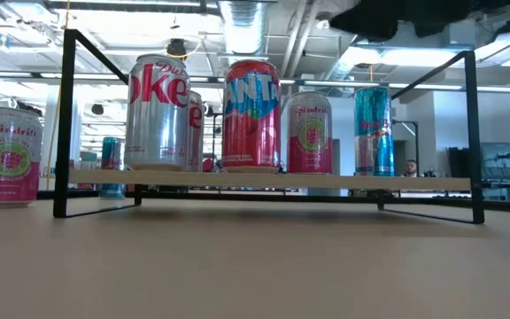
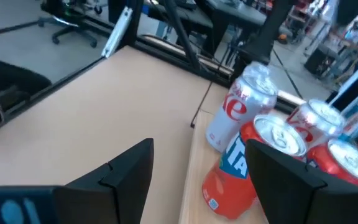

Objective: Place canned beverage on shelf
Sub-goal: Put the orange soda can on the shelf aligned with the other pink soda can

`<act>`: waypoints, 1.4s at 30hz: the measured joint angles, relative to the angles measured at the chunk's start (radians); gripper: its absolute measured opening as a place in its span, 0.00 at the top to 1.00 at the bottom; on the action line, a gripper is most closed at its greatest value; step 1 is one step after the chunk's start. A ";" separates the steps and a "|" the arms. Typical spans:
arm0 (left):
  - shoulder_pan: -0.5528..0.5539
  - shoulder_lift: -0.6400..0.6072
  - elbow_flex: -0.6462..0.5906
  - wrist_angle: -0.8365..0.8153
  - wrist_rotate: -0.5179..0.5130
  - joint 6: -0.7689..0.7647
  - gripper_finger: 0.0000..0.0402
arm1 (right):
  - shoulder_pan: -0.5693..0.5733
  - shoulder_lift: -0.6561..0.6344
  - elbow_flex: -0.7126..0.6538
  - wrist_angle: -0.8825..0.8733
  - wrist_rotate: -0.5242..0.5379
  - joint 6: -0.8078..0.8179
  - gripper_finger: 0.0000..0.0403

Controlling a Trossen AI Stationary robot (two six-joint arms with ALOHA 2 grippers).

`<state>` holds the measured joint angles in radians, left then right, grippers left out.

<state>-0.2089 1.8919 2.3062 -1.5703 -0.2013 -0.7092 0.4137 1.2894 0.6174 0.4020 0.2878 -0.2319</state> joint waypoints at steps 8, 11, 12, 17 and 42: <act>-0.170 -0.112 0.000 -0.002 -0.185 0.293 0.10 | -0.045 0.145 0.052 0.071 0.003 0.081 0.50; -0.209 -0.118 0.000 -0.001 -0.282 0.339 0.10 | -0.044 0.185 0.104 0.043 0.005 0.083 0.65; -0.218 -0.115 0.000 0.002 -0.317 0.334 0.10 | -0.044 0.194 0.121 0.009 0.006 0.083 0.71; -0.216 -0.106 -0.002 0.001 -0.404 0.406 0.10 | -0.040 0.204 0.189 -0.140 0.073 0.133 0.96; -0.278 -0.753 -0.818 0.241 -0.692 0.133 0.10 | -0.103 0.276 0.198 -0.160 0.190 0.259 0.96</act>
<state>-0.4866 1.1392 1.4883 -1.3296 -0.8938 -0.5765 0.3108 1.5654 0.8155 0.2422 0.4778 0.0273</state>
